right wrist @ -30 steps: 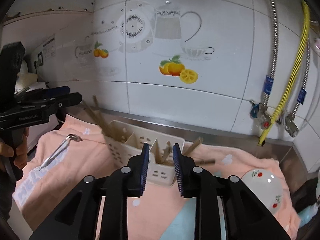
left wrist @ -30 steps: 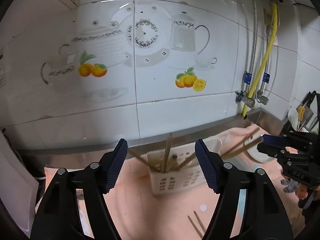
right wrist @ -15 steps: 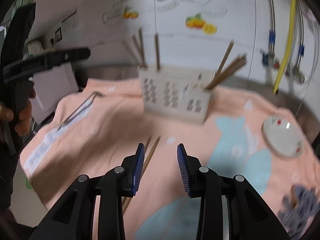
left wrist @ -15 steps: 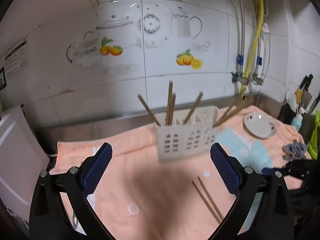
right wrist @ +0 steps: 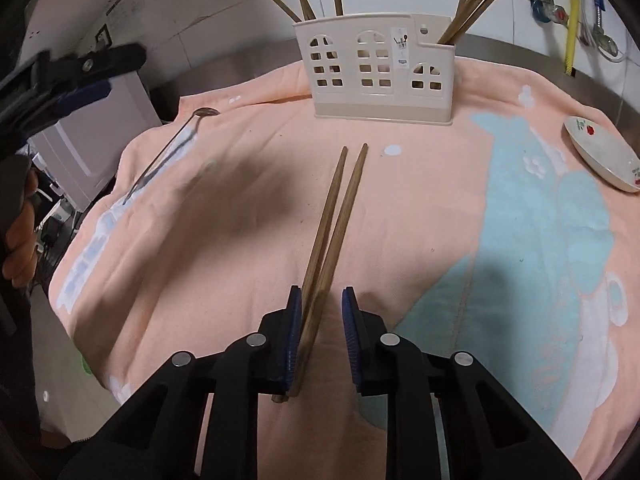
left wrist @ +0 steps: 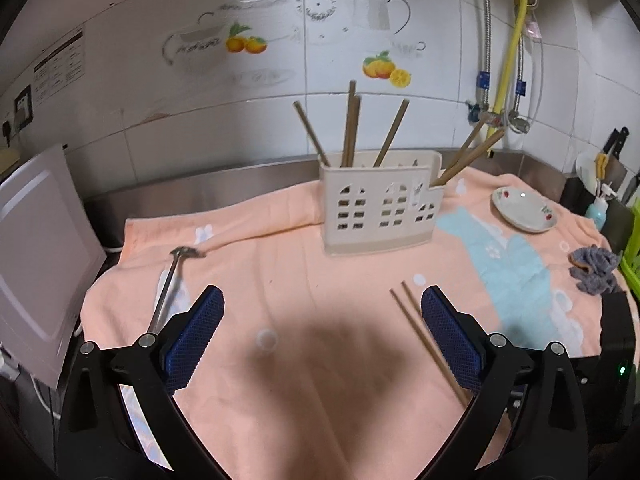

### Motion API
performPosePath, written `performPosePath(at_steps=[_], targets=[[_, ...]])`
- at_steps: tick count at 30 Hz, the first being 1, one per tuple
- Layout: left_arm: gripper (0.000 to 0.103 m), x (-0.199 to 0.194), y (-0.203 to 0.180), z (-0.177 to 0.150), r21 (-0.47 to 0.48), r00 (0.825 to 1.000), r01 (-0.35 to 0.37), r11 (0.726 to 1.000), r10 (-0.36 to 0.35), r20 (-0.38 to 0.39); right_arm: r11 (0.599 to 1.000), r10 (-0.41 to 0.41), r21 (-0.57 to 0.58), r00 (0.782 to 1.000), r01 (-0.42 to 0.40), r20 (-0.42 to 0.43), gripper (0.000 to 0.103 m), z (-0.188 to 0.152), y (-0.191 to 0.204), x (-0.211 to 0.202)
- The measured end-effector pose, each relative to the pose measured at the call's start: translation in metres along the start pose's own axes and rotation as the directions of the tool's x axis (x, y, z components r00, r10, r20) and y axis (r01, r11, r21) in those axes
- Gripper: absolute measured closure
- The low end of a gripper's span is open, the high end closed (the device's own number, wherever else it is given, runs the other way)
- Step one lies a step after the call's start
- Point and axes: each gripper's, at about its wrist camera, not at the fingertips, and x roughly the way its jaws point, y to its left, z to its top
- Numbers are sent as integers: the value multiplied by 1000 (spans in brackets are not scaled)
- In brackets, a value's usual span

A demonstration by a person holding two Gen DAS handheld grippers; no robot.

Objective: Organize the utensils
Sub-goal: 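Move both open tools back over the last chopsticks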

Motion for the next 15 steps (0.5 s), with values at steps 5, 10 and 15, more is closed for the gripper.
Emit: performPosePath(at_steps=[5, 10, 15], targets=[[5, 3, 10, -13, -31, 1000, -4, 1000, 4, -23, 999, -5, 40, 1000, 5, -12, 89, 1, -1, 9], [5, 7, 21, -24, -63, 999, -3, 998, 0, -41, 998, -16, 55, 1000, 17, -20, 91, 4, 2, 15], [5, 6, 29, -28, -73, 999, -5, 997, 2, -40, 997, -58, 56, 998, 59, -25, 94, 4, 5, 20]])
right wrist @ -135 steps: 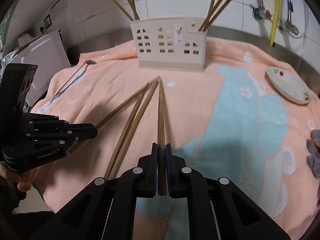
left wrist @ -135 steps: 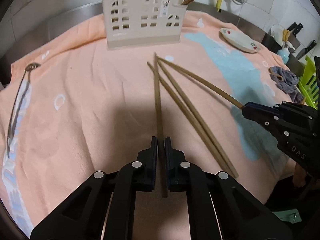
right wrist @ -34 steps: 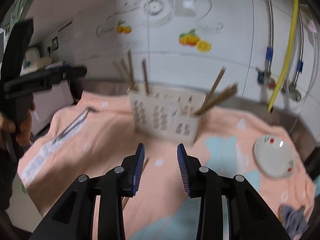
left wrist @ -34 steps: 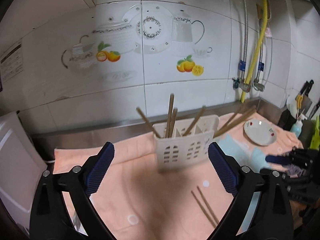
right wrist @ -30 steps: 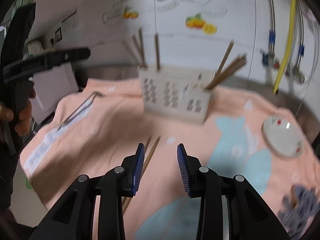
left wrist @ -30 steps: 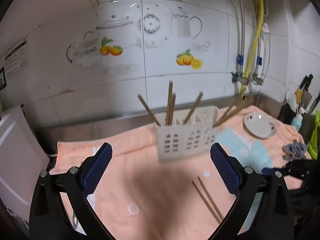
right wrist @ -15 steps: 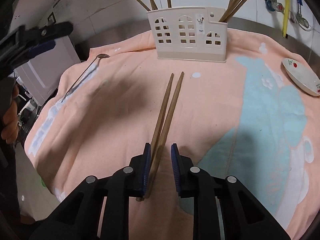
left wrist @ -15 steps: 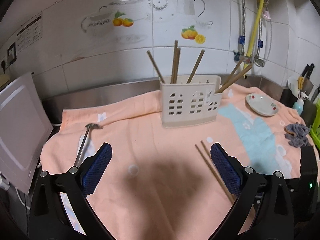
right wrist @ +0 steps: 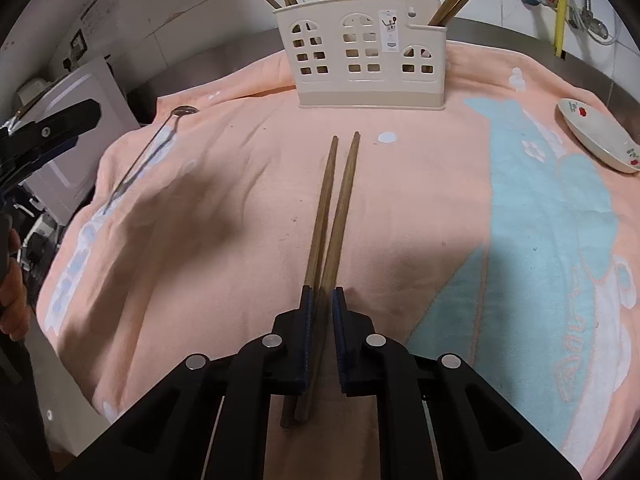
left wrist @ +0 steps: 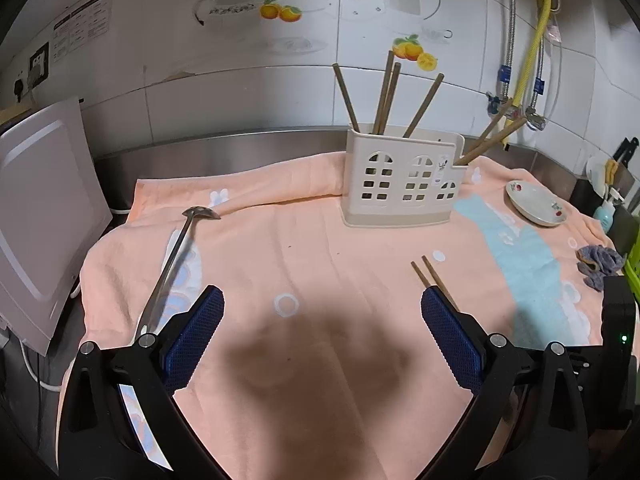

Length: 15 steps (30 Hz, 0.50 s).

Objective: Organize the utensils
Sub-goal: 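Move both open tools back over the last chopsticks, then close the right tool on a wooden chopstick while the left tool grasps the last one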

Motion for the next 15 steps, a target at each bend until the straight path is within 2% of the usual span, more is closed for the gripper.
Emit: performPosePath(at_steps=[10, 15], targets=[[5, 4, 10, -8, -21, 1000, 10, 1000, -10, -14, 997, -65, -46, 998, 64, -20, 94, -4, 11, 6], [5, 6, 13, -12, -30, 1000, 4, 1000, -5, -27, 996, -71, -50, 997, 70, -17, 95, -5, 10, 5]])
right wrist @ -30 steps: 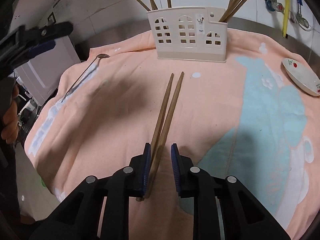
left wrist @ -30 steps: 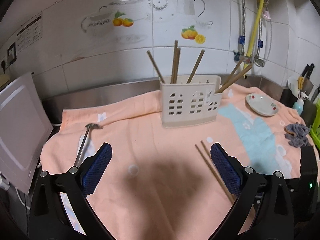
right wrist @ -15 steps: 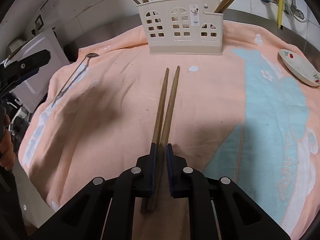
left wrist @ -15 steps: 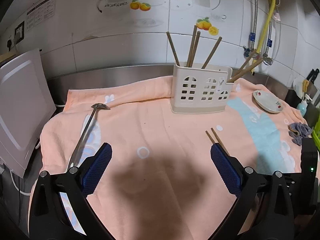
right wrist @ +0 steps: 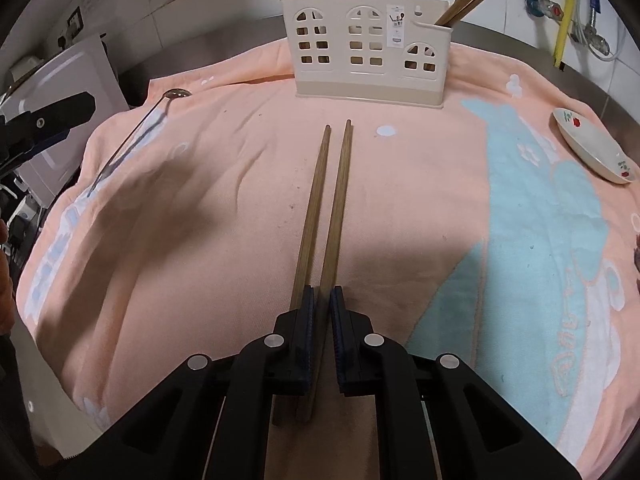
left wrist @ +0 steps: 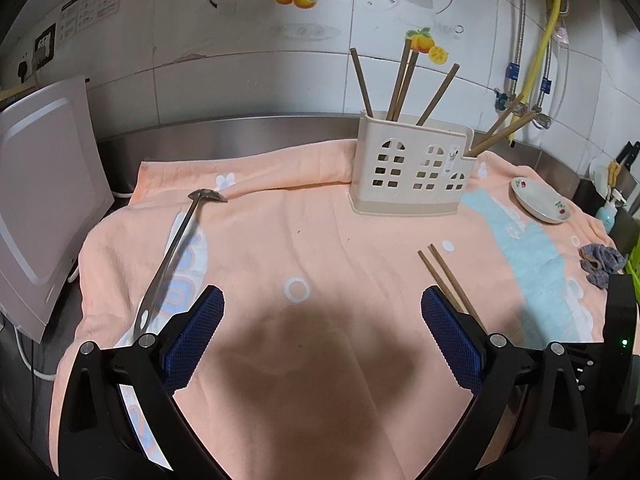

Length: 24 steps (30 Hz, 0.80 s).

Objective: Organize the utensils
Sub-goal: 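Close the right tool on a wooden chopstick while the left tool grasps the last one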

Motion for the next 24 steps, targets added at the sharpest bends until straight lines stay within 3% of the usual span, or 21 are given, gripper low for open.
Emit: performPosePath(at_steps=[14, 24], targets=[[5, 2, -21, -10, 15, 999, 15, 1000, -15, -35, 1000, -7, -18, 999, 8, 40, 96, -9, -2, -8], [5, 12, -55, -34, 17, 990, 88, 996, -85, -116, 999, -5, -35, 991, 10, 131, 96, -12, -20, -42]])
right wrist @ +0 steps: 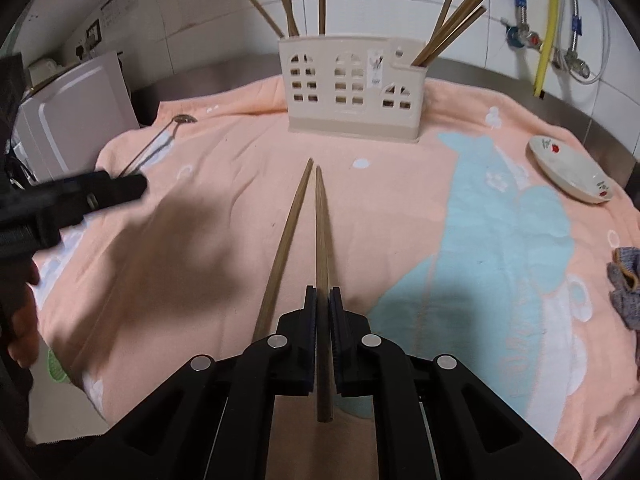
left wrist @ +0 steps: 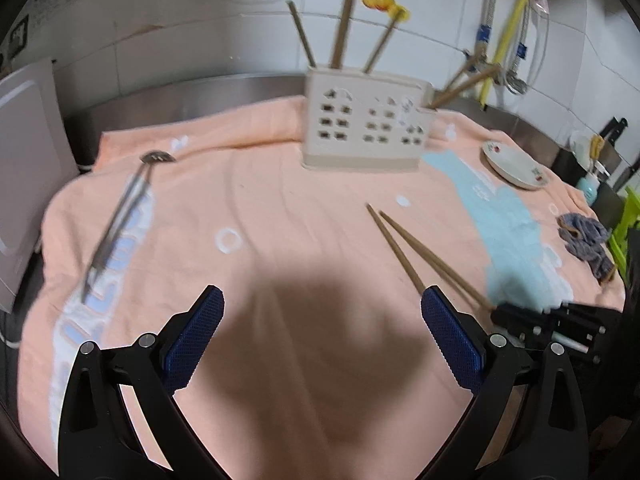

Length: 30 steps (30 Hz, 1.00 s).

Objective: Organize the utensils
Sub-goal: 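Close the right tool on a wooden chopstick while the left tool grasps the last one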

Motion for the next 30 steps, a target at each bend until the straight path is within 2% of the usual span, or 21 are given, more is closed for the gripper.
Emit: performPosePath(at_steps=[13, 14, 20, 22, 26, 30], targets=[[7, 25, -54, -29, -4, 989, 89, 996, -88, -119, 1000, 14, 9, 997, -15, 75, 97, -1, -34, -28], [12, 27, -60, -31, 4, 987, 101, 995, -99, -129, 1000, 16, 11, 997, -17, 79, 97, -2, -37, -30], [25, 37, -81, -33, 23, 979, 126, 992, -121, -164, 999, 36, 24, 995, -38, 90, 97, -6, -46, -31], [27, 39, -84, -33, 23, 978, 124, 992, -119, -171, 999, 45, 23, 995, -47, 90, 97, -6, -48, -30], [40, 45, -89, -33, 16, 974, 131, 991, -126, -191, 997, 61, 33, 994, -64, 94, 97, -8, -53, -29], [47, 50, -94, -33, 12, 971, 131, 991, -125, -206, 996, 72, 39, 993, -77, 96, 97, -9, -59, -28]])
